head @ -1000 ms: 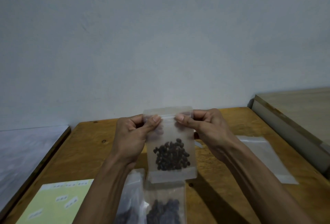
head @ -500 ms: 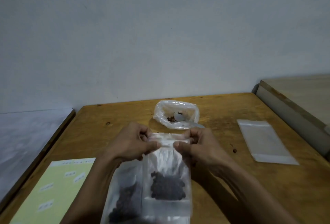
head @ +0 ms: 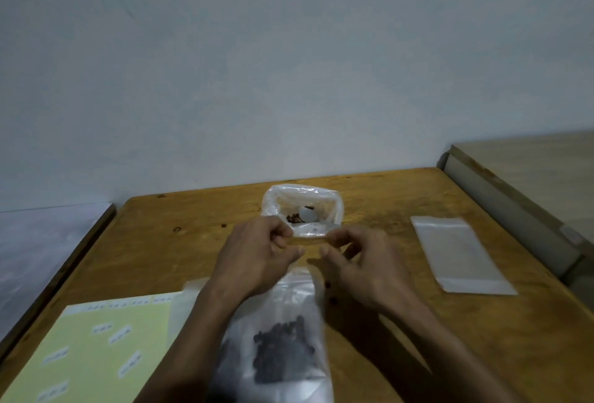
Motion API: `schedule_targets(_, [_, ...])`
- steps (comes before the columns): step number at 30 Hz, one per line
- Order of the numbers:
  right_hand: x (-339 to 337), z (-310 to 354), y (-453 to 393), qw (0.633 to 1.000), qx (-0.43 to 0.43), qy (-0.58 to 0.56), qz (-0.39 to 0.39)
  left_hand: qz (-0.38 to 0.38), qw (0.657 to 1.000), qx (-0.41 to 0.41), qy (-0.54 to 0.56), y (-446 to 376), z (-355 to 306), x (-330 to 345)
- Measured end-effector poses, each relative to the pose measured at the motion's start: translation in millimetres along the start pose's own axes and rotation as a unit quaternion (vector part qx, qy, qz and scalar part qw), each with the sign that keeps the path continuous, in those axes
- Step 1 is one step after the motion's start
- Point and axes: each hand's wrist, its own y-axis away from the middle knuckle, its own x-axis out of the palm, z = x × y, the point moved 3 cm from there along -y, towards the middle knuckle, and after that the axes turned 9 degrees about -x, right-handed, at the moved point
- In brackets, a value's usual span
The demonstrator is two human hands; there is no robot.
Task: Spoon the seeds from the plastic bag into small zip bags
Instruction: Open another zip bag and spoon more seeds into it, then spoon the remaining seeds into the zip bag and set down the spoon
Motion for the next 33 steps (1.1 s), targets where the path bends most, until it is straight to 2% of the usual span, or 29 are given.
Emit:
schedule_targets(4, [-55.4, -40.2, -12.8, 0.995, 0.06, -0.014, -0.079, 0.009, 0.996, 0.076, 0.049, -5.4, -56.8, 33.3])
schedule_targets(7, [-89.5, -90.1, -19.4, 0.98, 0.11, 0.09, -0.14, 0.059, 0.992, 0.098, 0.043, -14.1, -99.0, 77.2])
schedule_targets(10, [-108.5, -133.3, -16.9, 0.957, 0.196, 0.156, -0.146, 0.117, 0.988, 0.099, 0.005, -25.5, -127.5, 129.5])
schedule_targets(13, [-114.9, -160.1, -10.5, 0.943, 0.247, 0.184, -0.122, 0.123, 0.985, 0.11, -0.045, -35.9, -144.6, 170.0])
schedule_targets(18, [-110.4, -174.6, -11.3, 0.94, 0.271, 0.181, -0.102, 0.136, 0.964, 0.143, -0.179, -42.6, -152.5, 201.9])
schedule_targets(20, [-111.8, -178.3, -15.1, 0.942, 0.281, 0.151, -0.109, 0.144, 0.966, 0.131, -0.169, -44.9, -149.9, 204.0])
schedule_targets(25, [-123.8, -174.7, -11.5, 0.945, 0.274, -0.08, -0.161, 0.158, 0.981, 0.1, -0.061, -51.5, -140.7, 201.3])
schedule_targets(28, [-136.7, -153.4, -6.2, 0.936, 0.227, -0.178, -0.202, 0.133, 0.986, 0.057, 0.078, -49.3, -141.6, 187.2])
schedule_targets(30, [-142.6, -135.3, -5.0, 0.922, 0.198, -0.249, -0.222, 0.141, 0.966, -0.005, 0.216, -44.7, -145.6, 171.6])
schedule_targets(33, [-141.2, -107.1, -6.4, 0.918, 0.154, -0.306, -0.2, 0.162, 0.893, -0.064, 0.414, -38.5, -150.3, 139.9])
